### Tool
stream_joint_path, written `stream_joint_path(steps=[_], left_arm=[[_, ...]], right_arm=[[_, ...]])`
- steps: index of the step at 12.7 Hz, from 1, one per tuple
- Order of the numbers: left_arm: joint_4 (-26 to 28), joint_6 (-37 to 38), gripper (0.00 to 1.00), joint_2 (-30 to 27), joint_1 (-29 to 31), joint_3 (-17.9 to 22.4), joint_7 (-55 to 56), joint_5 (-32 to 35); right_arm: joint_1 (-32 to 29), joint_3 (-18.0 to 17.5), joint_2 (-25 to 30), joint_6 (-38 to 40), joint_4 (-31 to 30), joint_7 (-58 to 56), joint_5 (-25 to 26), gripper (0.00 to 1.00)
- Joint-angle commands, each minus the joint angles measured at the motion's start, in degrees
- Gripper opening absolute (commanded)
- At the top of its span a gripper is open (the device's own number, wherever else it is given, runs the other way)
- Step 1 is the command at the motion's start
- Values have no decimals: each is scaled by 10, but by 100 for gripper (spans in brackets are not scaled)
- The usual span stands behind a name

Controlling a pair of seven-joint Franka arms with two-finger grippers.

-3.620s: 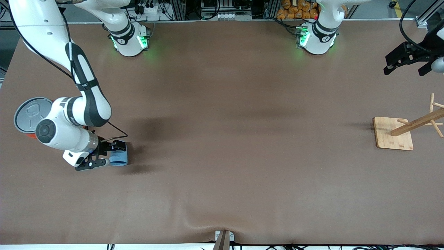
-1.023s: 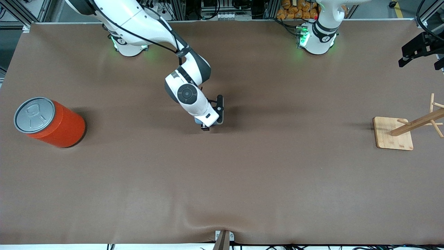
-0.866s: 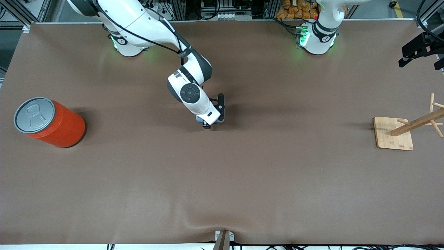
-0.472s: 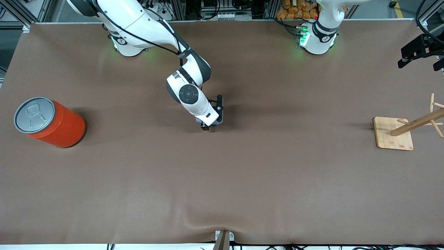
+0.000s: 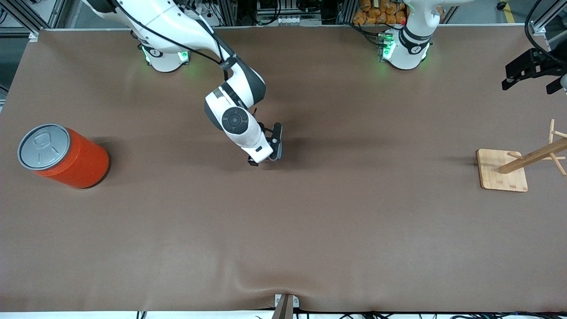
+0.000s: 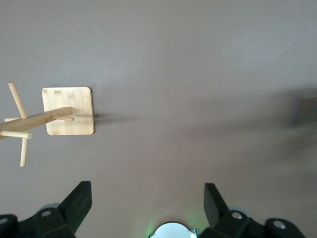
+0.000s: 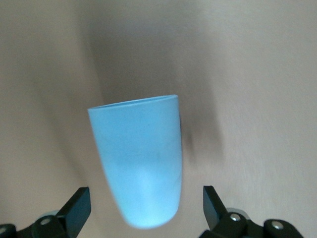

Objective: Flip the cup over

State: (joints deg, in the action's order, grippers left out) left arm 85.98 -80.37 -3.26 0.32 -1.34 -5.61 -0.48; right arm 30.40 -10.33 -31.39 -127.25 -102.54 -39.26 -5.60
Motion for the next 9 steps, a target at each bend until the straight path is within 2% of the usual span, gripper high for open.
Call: stream_joint_path(steps=[1, 4, 6, 9], left_arm=[[-7, 2, 100, 12, 5, -1, -9, 5], [-8, -14, 100, 12, 0, -1, -9, 2], [-5, -15, 100, 19, -1, -2, -9, 1], [9, -15, 100, 21, 3, -2, -5, -20]], right_arm=[[-5, 0, 42, 43, -9, 115, 3, 100], [-25, 14, 56, 74, -7, 195, 9, 100], [-23, 53, 44, 68, -2, 237, 10, 100], [-33, 88, 45, 66, 25, 299, 10, 100]])
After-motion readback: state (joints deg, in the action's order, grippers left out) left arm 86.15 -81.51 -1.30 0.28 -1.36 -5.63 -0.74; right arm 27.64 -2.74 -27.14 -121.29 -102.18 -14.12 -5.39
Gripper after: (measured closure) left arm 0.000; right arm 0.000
